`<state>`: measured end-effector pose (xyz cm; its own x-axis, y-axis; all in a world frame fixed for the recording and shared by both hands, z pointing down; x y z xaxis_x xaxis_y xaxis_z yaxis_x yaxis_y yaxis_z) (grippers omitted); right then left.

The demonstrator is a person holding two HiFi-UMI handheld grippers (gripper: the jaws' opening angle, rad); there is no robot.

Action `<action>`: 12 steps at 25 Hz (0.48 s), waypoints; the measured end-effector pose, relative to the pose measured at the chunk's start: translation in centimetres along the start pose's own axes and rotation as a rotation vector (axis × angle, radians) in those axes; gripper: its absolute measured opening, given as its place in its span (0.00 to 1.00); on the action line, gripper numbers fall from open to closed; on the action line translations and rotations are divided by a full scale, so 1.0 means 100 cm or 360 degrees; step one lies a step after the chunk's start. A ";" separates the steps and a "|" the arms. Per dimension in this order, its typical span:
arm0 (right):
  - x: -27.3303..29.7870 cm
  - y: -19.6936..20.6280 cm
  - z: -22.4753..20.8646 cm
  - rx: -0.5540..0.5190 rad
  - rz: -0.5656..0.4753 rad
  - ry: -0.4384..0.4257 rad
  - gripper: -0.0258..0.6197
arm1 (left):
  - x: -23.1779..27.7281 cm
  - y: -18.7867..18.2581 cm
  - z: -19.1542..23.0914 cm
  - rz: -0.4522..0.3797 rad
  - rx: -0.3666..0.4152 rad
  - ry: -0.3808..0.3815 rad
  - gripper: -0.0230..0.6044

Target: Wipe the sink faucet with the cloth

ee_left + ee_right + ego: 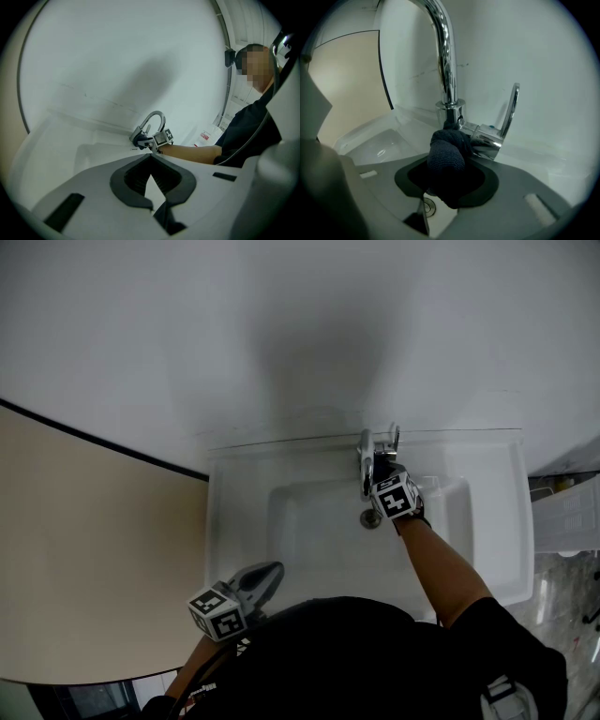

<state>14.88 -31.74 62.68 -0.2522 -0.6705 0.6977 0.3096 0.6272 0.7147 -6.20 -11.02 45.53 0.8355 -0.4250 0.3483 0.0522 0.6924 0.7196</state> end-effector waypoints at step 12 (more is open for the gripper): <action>0.006 0.007 -0.008 0.0069 -0.0014 -0.0039 0.24 | -0.003 0.000 -0.006 -0.0008 0.0019 0.0002 0.02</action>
<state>15.64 -32.02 63.63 -0.2773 -0.6667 0.6919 0.2674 0.6381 0.7220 -6.17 -10.55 45.09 0.8361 -0.4277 0.3436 0.0500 0.6831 0.7286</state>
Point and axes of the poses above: the fingertips, and each gripper's own axes: x forward along the fingers, z to its left, y out of its underside, the point moved 1 cm from there along -x, backward along the fingers, and after that the axes turned 10 degrees about y, right-handed, at the moved point
